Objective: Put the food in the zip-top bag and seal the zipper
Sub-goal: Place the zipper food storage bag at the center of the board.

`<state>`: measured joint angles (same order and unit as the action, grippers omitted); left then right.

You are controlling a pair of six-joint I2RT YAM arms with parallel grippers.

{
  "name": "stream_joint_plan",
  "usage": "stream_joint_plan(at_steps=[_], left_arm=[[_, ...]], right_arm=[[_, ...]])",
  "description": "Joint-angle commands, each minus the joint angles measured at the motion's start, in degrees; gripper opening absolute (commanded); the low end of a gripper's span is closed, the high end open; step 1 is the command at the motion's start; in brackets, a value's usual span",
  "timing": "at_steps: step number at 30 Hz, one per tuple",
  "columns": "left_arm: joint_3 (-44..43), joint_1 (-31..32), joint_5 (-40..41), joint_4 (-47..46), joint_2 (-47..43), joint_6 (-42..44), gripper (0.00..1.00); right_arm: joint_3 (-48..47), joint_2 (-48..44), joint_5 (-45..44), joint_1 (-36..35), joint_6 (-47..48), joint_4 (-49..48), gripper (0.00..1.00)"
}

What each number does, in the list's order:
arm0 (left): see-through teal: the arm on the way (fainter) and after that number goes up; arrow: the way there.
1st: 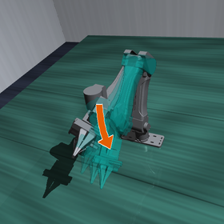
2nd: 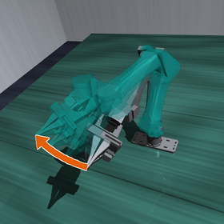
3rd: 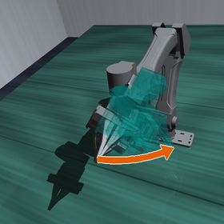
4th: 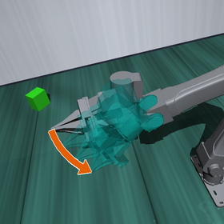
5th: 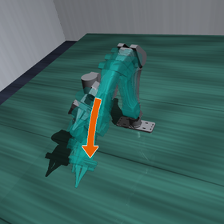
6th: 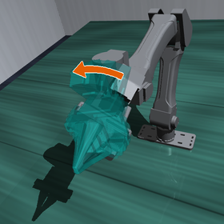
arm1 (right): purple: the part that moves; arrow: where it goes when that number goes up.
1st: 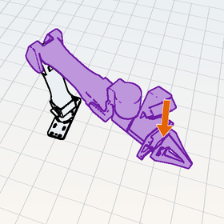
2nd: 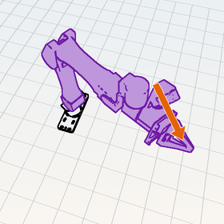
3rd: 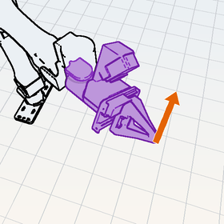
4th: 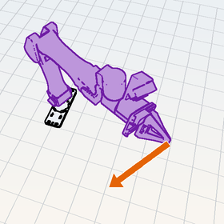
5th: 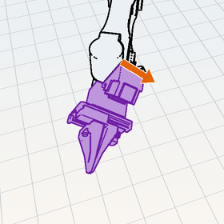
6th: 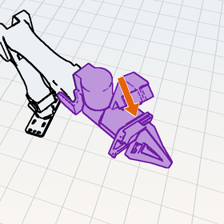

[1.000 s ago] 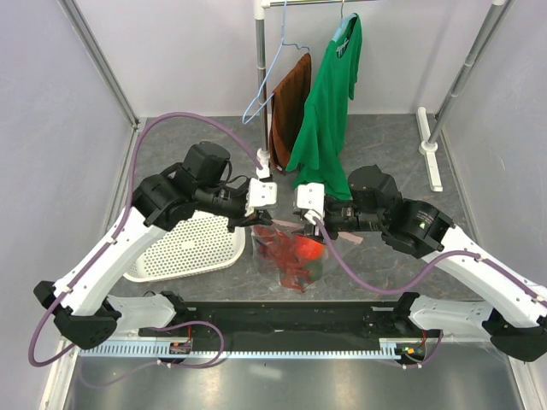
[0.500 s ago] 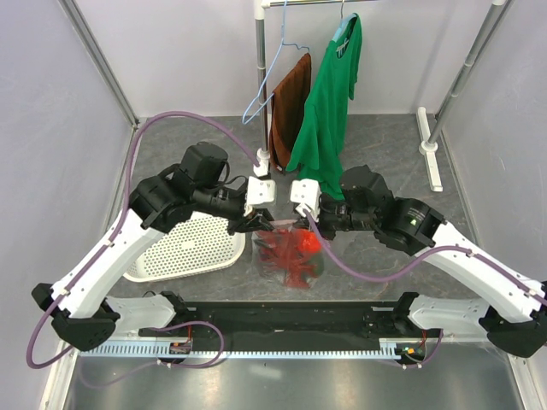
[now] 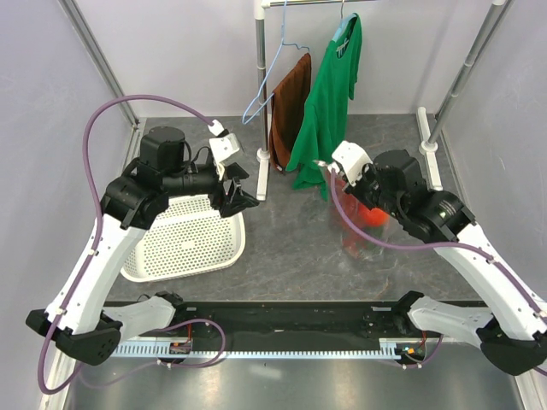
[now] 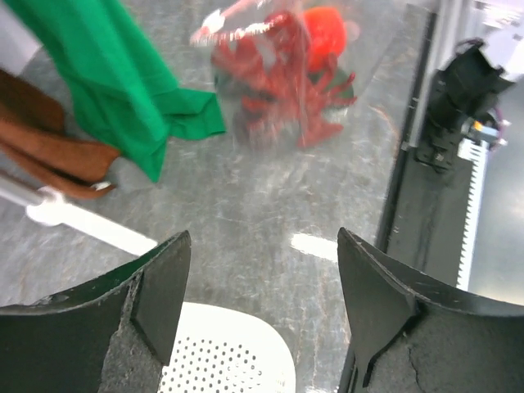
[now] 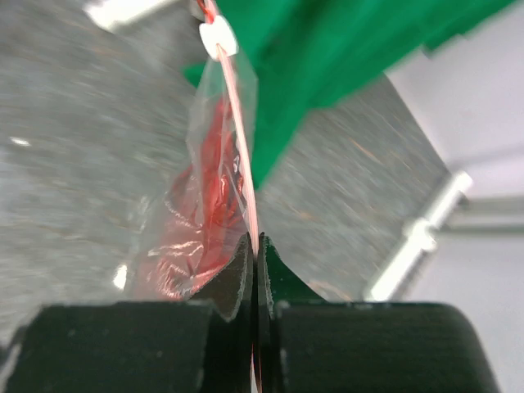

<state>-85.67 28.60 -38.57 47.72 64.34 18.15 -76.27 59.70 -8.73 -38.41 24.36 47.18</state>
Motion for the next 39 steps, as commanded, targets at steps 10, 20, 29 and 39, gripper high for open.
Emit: stream_joint_plan(at_steps=[10, 20, 29, 39], left_arm=[[6.39, -1.35, 7.98, -5.89, -4.30, -6.90, 0.82], [15.78, -6.70, 9.22, -6.86, -9.05, -14.27, 1.00], [11.85, -19.08, -1.23, 3.06, 0.78, -19.39, 1.00], [-0.72, -24.29, -1.95, 8.96, 10.37, -16.31, 1.00]], right_arm=[[10.69, 1.64, 15.82, 0.27, -7.55, -8.93, 0.00], [16.59, 15.42, 21.76, -5.17, -21.53, -31.95, 0.00], [11.24, 25.38, 21.21, -8.61, -25.85, -35.40, 0.73], [4.46, 8.60, 15.69, -8.61, -26.12, -25.66, 0.98]])
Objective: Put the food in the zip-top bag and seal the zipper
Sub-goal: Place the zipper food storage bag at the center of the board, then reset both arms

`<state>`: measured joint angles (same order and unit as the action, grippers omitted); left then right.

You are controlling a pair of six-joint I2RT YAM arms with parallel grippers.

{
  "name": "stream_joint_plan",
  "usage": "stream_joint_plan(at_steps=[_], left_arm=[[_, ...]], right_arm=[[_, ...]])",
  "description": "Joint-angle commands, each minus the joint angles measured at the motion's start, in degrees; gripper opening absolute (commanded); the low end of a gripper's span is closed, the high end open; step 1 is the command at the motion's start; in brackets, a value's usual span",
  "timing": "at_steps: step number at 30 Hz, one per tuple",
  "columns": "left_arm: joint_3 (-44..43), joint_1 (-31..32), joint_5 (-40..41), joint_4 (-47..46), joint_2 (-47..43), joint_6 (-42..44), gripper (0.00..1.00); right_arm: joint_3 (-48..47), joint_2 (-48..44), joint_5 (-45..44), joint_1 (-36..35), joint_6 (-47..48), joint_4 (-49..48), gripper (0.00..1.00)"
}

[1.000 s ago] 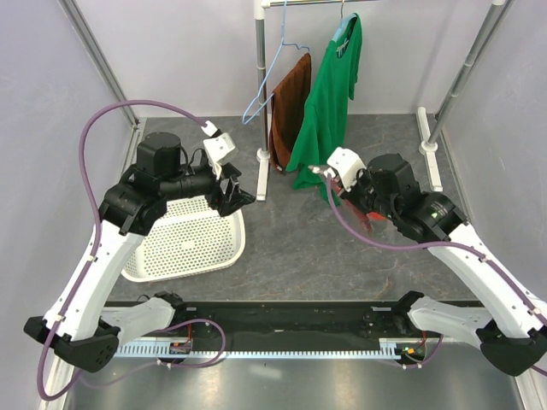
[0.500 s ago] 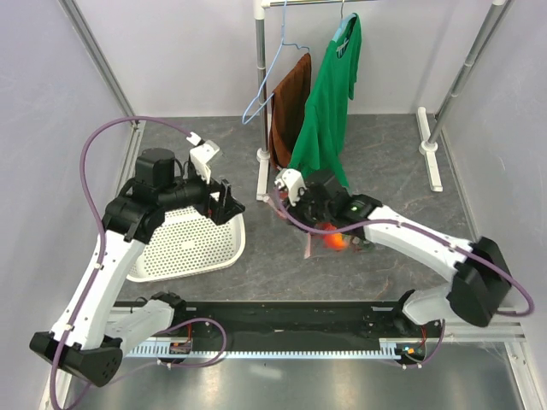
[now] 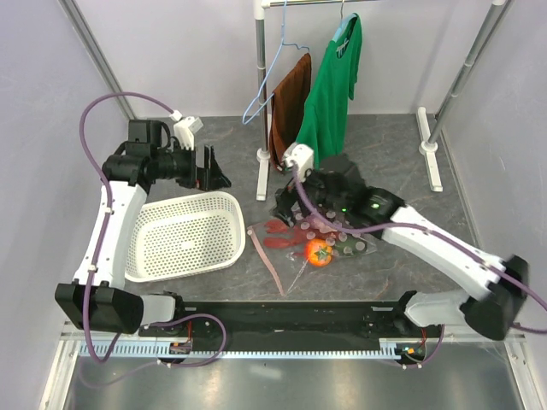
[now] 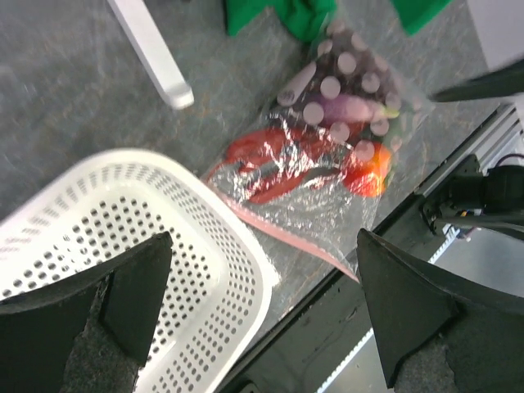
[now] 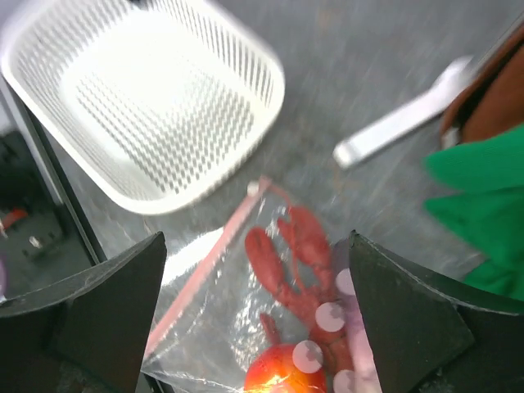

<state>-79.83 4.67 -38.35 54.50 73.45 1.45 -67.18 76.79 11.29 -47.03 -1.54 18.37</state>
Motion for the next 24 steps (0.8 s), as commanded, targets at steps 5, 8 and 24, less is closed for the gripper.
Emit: stream_joint_plan(at_steps=[5, 8, 24], left_arm=[[-10.08, -0.36, 1.25, 4.56, 3.80, 2.94, 1.00], [-8.86, -0.36, 4.68, 5.88, 4.25, 3.21, 1.00], [7.41, -0.27, 8.82, 2.01, -3.75, 6.72, 1.00]], right_arm=[[-2.88, -18.86, -14.00, 2.89, -0.12, 9.75, 0.98], [-0.16, -24.22, -15.42, 7.89, -4.23, 12.12, 0.98], [18.57, -41.98, -3.90, 32.87, -17.71, 11.51, 0.98]])
